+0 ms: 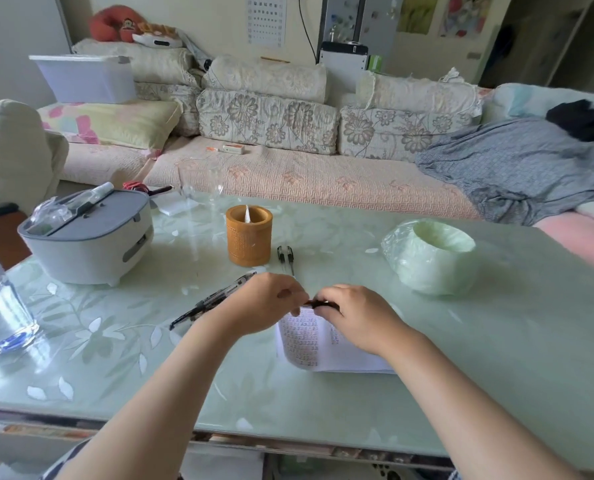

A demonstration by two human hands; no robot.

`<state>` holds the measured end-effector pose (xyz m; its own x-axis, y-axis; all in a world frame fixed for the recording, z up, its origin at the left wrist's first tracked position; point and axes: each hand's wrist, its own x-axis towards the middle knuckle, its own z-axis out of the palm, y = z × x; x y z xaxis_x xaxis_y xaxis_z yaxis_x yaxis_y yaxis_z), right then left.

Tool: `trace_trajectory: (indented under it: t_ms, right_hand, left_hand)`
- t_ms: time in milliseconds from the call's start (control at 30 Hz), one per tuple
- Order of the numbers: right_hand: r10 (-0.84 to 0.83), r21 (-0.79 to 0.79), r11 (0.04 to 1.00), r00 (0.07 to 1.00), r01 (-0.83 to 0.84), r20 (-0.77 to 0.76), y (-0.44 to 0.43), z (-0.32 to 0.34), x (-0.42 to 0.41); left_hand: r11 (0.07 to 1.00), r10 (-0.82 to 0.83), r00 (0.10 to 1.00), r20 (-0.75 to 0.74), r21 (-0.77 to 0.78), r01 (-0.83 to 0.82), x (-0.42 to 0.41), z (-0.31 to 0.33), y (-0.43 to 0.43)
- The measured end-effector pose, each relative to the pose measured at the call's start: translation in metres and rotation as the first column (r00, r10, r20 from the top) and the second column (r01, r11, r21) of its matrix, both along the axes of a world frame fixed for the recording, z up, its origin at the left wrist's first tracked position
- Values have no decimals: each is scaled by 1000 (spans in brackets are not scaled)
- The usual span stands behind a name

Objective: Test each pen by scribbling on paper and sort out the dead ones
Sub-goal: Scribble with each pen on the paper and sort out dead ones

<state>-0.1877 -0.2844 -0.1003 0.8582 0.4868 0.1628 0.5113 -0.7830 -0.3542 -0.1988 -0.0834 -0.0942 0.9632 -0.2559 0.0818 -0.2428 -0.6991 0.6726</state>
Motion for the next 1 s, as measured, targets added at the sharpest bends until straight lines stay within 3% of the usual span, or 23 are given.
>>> trace_trajectory:
  t_ms: [167,500,733,1000]
  right_hand:
    - [-57,43,997,998,58,-23,-25,-8,4]
    - [-15,26,1000,993,18,-115,-34,-20,21]
    - [-46,103,993,984,64,-171,-41,-26,26]
    - [-93,43,994,993,96,-67,-48,-30,32]
  left_hand:
    - [999,-29,994,-102,43,33,10,-8,-21]
    - [1000,2,1000,-10,6,-2,26,-19,-47]
    - [1000,12,1000,-1,-9,-12,36,-23,-54]
    - [999,4,1000,-22,-34,-5,46,-25,-54]
